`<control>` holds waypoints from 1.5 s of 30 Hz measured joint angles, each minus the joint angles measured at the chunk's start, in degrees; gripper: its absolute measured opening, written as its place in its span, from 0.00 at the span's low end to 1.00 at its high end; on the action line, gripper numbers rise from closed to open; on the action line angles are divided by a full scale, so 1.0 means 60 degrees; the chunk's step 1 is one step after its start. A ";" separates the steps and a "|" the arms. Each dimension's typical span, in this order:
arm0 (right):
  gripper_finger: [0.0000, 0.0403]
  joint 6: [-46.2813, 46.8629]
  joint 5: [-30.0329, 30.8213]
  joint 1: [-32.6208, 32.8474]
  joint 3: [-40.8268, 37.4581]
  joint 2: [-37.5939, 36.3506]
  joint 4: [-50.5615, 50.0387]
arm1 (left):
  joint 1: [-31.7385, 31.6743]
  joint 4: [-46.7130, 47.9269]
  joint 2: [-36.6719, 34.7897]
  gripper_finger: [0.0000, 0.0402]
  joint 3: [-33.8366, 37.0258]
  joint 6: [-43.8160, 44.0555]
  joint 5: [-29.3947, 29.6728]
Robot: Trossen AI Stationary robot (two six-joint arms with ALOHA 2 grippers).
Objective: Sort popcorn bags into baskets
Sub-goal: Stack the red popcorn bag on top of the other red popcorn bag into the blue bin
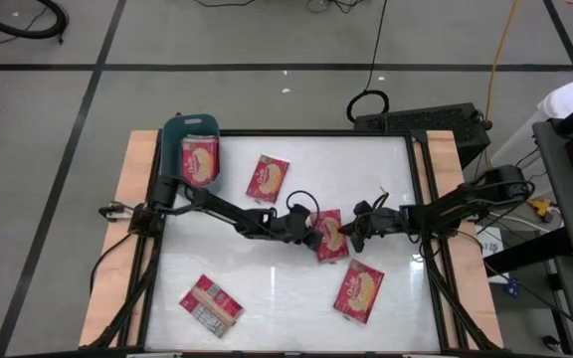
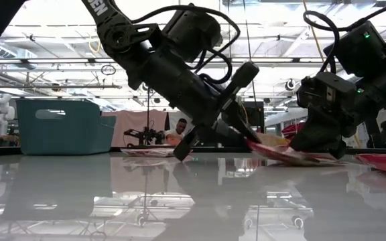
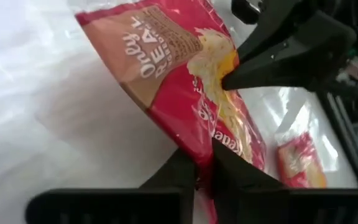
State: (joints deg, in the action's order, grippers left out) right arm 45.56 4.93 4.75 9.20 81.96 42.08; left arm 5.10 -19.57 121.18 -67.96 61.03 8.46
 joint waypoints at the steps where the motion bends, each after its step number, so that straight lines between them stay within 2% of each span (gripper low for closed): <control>1: 0.02 -0.0087 0.0023 0.0000 -0.0001 -0.0041 0.0056 | -0.0007 0.0045 -0.0048 0.05 0.0007 -0.0212 -0.0009; 6: 0.02 -0.0748 0.0549 -0.0036 -0.0027 -0.0506 0.0063 | -0.0258 0.0259 -0.0443 0.08 0.0011 -0.1447 -0.0231; 11: 0.10 -0.1604 0.1132 -0.0236 -0.0030 -0.1280 0.0067 | -0.0819 0.1005 -0.1275 0.07 0.0011 -0.2561 -0.0912; 16: 0.21 -0.2172 0.1230 -0.0425 -0.0051 -0.2020 0.0219 | -0.1395 0.2527 -0.2419 0.05 -0.0004 -0.3720 -0.1765; 22: 0.31 -0.2400 0.1668 -0.0425 -0.0078 -0.2314 0.0204 | -0.1625 0.4531 -0.3882 0.05 -0.0019 -0.4993 -0.1934; 27: 0.35 -0.2154 0.1654 -0.0209 -0.0085 -0.2314 0.0136 | -0.1621 0.6377 -0.5228 0.05 -0.0019 -0.5825 -0.1492; 34: 0.35 -0.1960 0.1657 0.0261 -0.0117 -0.2303 0.0037 | -0.2029 0.8300 -0.7204 0.05 -0.0019 -0.6782 -0.0572; 39: 0.35 -0.1973 0.1661 0.0430 -0.0114 -0.2296 -0.0127 | -0.2715 0.9769 -0.8435 0.05 -0.0021 -0.6906 0.0152; 45: 0.35 -0.2060 0.1657 0.0554 -0.0114 -0.2296 -0.0182 | -0.3741 1.1027 -0.9611 0.05 -0.0019 -0.7124 0.0562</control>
State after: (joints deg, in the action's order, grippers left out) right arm 33.20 14.87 8.08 8.51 68.18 40.99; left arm -17.34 46.60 63.52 -68.07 18.28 11.83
